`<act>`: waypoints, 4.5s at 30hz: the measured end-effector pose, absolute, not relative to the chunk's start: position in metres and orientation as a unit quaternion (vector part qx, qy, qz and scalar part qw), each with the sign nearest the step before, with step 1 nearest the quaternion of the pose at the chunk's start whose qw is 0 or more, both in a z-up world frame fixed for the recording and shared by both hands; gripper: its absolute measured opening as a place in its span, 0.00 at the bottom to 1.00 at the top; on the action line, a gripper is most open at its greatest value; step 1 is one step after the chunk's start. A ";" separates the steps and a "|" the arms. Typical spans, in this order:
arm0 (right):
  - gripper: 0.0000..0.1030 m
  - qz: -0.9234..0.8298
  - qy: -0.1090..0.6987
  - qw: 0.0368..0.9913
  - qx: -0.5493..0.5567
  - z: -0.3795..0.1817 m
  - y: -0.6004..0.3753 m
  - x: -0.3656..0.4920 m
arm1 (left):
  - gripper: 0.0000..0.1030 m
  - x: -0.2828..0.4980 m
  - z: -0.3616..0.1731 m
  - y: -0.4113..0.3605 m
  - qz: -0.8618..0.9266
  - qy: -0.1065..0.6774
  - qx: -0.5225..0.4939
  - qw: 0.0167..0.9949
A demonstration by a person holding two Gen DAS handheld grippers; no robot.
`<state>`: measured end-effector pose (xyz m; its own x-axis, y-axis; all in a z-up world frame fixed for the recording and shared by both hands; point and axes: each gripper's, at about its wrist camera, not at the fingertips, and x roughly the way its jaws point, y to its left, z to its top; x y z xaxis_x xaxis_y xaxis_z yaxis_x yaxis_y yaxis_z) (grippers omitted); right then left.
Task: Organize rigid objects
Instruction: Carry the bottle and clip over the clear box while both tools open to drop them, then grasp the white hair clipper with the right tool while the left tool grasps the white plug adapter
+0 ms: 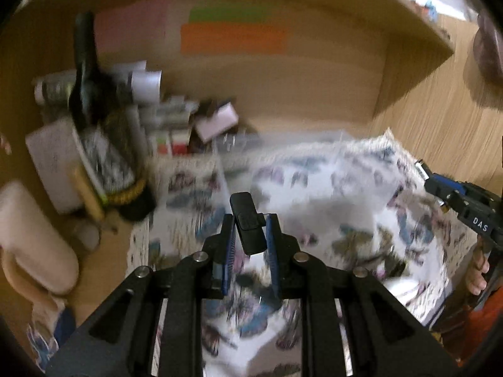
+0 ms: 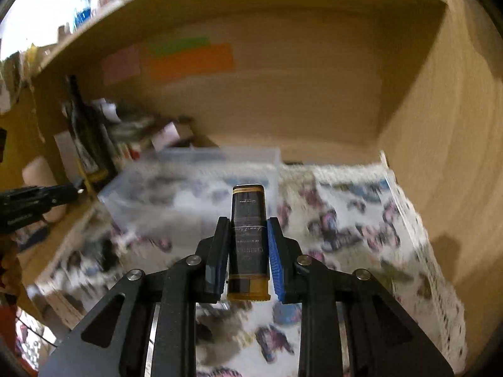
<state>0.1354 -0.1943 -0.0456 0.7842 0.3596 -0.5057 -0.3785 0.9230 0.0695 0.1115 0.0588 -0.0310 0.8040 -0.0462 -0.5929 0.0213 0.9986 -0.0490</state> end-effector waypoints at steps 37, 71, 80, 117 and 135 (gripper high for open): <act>0.21 0.223 0.362 0.902 -0.074 -0.083 -0.113 0.272 | 0.19 0.261 -0.075 0.024 -0.073 0.435 -0.007 0.897; 0.72 0.243 0.265 0.932 -0.050 -0.035 -0.150 0.148 | 0.95 0.121 -0.017 0.039 -0.022 0.312 0.012 0.950; 0.76 0.246 0.315 0.916 -0.043 -0.087 -0.158 0.107 | 0.96 0.087 -0.065 0.028 -0.030 0.355 0.005 0.935; 0.40 0.318 0.366 0.874 -0.019 -0.139 -0.137 0.080 | 0.38 0.058 -0.124 0.008 -0.065 0.384 -0.007 0.921; 0.34 0.287 0.268 0.920 -0.002 -0.058 -0.158 0.092 | 0.38 0.064 -0.068 0.023 -0.049 0.315 -0.024 0.947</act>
